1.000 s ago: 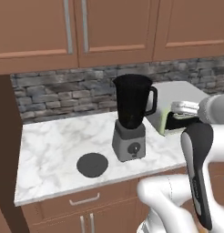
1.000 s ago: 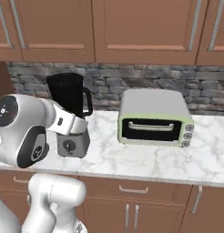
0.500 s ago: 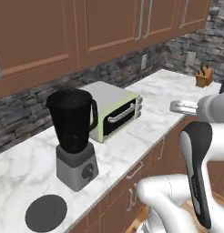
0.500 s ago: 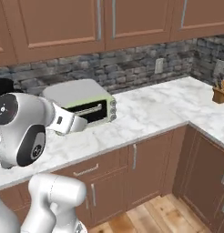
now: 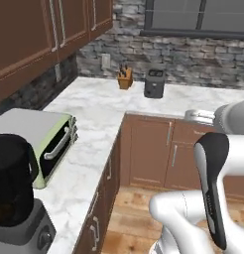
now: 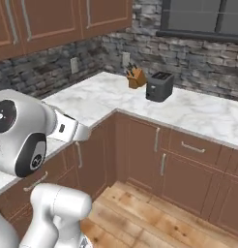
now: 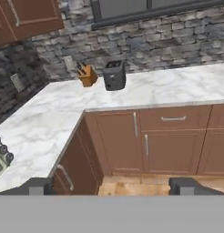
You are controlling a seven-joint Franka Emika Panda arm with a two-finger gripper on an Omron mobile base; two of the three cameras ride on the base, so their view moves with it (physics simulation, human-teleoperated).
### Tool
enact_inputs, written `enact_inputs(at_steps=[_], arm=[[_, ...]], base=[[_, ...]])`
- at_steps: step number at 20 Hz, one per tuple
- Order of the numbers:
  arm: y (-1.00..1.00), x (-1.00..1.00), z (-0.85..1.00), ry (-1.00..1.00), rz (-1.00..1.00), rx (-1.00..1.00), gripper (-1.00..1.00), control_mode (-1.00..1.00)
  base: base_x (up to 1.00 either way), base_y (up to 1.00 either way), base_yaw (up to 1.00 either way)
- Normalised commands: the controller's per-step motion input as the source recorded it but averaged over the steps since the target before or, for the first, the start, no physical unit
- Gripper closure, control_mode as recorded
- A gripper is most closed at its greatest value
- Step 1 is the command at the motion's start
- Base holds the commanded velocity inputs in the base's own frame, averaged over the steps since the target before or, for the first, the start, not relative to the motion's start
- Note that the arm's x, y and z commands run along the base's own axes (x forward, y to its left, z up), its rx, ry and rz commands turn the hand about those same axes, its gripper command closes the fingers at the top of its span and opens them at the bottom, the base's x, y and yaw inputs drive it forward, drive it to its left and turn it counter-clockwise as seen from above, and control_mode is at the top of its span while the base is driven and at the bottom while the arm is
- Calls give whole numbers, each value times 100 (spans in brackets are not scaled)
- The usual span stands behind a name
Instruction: Grab the garlic and lemon from the fridge, place them in the blender, close the lid, and turn on the blender to create a marinade.
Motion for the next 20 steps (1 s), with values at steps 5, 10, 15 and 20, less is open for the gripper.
enact_inputs(at_steps=[5,10,15,20], arm=[[0,0,0,0,0,0,-100,100],[0,0,0,0,0,0,-100,100],[0,0,0,0,0,0,-100,100],[0,0,0,0,0,0,-100,100]], base=[[29,-77,-60],[56,-99,-45],[92,-94,-37],[33,-80,-59]])
